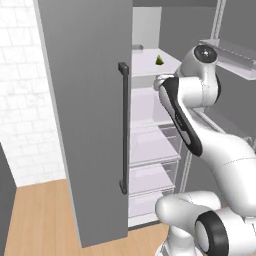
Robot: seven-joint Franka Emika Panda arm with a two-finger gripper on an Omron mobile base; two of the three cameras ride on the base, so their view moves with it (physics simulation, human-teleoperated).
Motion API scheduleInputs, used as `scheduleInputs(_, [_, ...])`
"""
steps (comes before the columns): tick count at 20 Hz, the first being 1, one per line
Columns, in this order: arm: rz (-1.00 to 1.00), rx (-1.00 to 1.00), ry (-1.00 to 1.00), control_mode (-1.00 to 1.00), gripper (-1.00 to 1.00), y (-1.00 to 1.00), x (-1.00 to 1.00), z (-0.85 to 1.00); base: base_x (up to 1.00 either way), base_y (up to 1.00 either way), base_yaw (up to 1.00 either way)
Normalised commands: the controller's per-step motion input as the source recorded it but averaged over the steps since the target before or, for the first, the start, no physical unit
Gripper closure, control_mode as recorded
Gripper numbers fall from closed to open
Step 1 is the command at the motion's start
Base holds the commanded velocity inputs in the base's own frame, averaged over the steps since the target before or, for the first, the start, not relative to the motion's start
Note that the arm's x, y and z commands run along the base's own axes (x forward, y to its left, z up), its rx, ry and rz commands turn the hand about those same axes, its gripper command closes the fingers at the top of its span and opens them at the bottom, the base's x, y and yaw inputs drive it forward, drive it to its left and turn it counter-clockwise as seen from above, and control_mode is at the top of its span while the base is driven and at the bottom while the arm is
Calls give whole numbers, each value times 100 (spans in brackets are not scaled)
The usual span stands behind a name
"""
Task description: Grab a lemon wedge from the fridge and one ice cube from the ice bowl, and put them in the glass of lemonade.
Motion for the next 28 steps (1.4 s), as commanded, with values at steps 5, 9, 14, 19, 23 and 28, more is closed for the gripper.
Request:
scheduleInputs(5, [0,0,0,100,-100,0,0,0,60,-12,0])
scheduleInputs(9, [0,0,0,100,-100,0,0,0,-21,-26,-4])
scheduleInputs(14, [0,0,0,100,-100,0,0,0,-1,-20,-14])
scheduleInputs(19, [0,0,0,100,-100,0,0,0,-3,-8,-26])
scheduleInputs(23, [0,0,0,100,-100,0,0,0,-1,-3,-22])
scheduleInputs(28, [-1,0,1,-100,-100,0,0,21,0,0,0])
